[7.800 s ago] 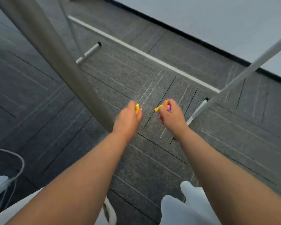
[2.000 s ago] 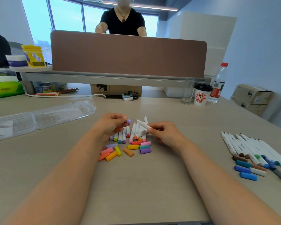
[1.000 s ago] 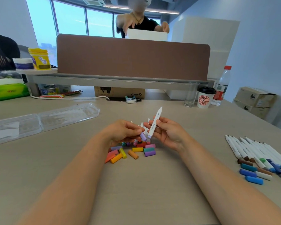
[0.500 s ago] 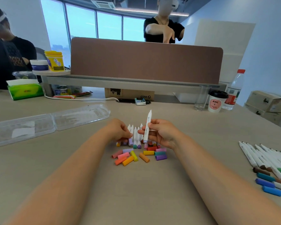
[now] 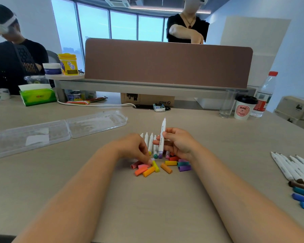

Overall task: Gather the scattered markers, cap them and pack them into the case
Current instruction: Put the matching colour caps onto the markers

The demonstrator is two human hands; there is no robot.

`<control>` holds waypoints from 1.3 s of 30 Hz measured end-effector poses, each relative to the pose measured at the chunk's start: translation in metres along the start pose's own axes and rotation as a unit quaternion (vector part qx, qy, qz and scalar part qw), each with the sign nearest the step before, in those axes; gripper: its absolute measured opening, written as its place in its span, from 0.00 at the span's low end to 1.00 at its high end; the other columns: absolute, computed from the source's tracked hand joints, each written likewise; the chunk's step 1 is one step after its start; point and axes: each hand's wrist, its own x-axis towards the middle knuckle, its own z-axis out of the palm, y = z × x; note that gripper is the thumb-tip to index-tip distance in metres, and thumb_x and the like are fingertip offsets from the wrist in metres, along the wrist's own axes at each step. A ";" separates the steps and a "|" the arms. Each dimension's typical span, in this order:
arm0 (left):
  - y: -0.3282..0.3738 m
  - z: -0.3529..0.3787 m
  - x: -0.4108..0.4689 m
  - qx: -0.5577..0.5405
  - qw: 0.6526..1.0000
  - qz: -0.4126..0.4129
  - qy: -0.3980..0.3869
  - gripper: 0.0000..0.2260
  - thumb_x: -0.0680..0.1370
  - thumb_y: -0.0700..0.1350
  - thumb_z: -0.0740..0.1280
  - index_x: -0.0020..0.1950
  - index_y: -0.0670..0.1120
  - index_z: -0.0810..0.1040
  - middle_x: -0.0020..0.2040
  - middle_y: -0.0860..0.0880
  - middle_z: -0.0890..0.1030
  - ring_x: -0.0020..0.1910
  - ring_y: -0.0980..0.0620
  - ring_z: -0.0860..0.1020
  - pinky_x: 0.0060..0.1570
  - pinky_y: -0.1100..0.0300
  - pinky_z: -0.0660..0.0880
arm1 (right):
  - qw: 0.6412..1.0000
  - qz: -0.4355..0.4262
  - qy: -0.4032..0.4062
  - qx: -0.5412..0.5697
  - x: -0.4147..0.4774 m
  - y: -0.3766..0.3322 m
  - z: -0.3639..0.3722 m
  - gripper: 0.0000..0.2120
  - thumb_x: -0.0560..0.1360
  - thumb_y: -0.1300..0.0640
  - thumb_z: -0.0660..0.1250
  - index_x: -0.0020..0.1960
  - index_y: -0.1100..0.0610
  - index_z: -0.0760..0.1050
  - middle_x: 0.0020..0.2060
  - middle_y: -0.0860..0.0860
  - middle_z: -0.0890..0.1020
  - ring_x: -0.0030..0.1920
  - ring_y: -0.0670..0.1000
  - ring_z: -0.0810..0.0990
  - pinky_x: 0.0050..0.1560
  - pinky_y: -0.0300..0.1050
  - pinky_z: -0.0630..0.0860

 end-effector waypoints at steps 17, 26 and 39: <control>0.009 0.010 0.003 0.091 0.995 0.041 0.020 0.08 0.72 0.44 0.71 0.50 0.47 0.83 0.47 0.50 0.83 0.41 0.57 0.76 0.36 0.68 0.69 | 0.999 -0.029 0.022 -0.005 -0.012 -0.004 -0.008 0.05 0.80 0.63 0.57 0.54 0.59 0.70 0.44 0.56 0.81 0.41 0.50 0.83 0.38 0.42 0.82; 0.007 0.002 0.005 -0.403 0.899 -0.048 0.166 0.16 0.80 0.42 0.61 0.67 0.52 0.71 0.43 0.49 0.78 0.38 0.55 0.71 0.38 0.63 0.66 | 0.995 -0.053 0.047 -0.074 -0.012 -0.006 -0.010 0.12 0.79 0.63 0.59 0.63 0.58 0.70 0.43 0.55 0.82 0.38 0.49 0.83 0.42 0.49 0.82; 0.001 0.006 0.009 -0.455 0.859 -0.024 0.235 0.09 0.80 0.39 0.59 0.59 0.46 0.72 0.49 0.50 0.80 0.50 0.54 0.78 0.52 0.58 0.71 | 0.966 -0.099 0.074 -0.226 -0.016 -0.004 -0.005 0.12 0.77 0.65 0.57 0.51 0.54 0.77 0.34 0.53 0.77 0.20 0.44 0.72 0.26 0.38 0.71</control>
